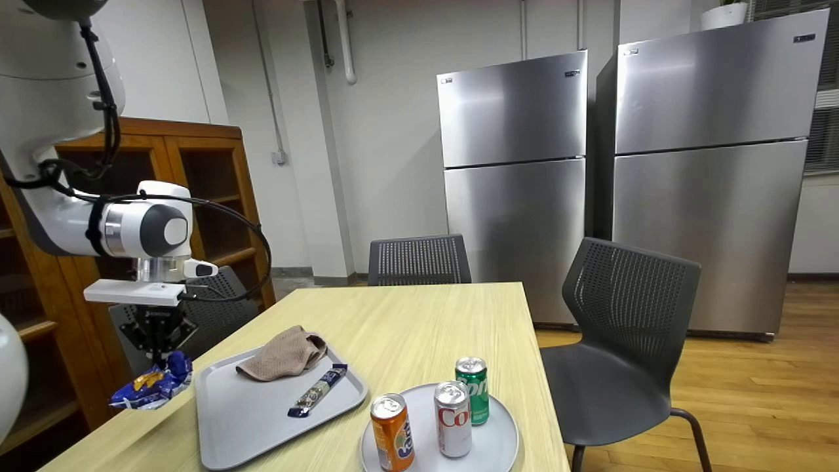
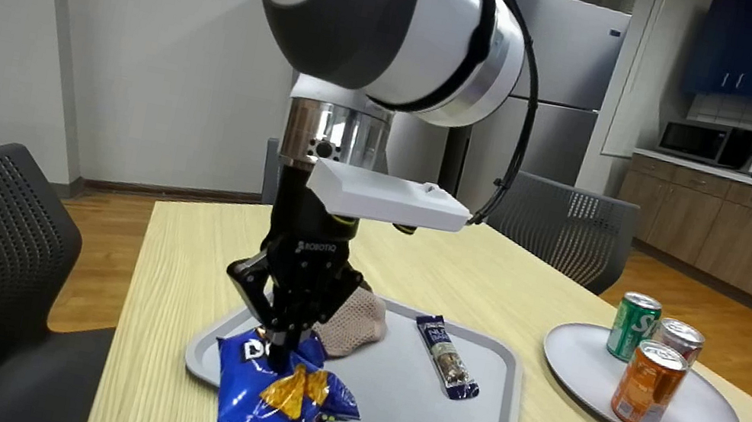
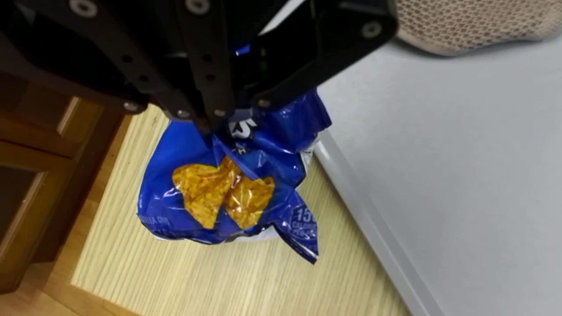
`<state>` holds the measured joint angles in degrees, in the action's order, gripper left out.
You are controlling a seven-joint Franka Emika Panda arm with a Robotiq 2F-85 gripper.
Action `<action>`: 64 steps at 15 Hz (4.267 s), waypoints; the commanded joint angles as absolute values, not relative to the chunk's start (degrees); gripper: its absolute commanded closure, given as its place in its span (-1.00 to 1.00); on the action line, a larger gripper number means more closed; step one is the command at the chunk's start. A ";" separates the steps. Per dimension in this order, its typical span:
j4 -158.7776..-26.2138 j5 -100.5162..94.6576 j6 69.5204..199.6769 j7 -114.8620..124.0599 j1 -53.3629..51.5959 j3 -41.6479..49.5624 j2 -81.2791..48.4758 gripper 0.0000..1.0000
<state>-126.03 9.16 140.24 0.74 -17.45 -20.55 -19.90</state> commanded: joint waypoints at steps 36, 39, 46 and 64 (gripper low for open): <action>-121.73 3.93 136.01 -0.32 -19.27 -16.40 -21.76 -1.00; -120.02 1.06 136.05 -0.13 -19.02 -14.30 -22.52 -1.00; -118.57 -1.72 138.28 -0.87 -18.07 -12.26 -23.57 -1.00; -108.62 -8.79 137.58 9.46 -22.13 -8.13 -32.39 -1.00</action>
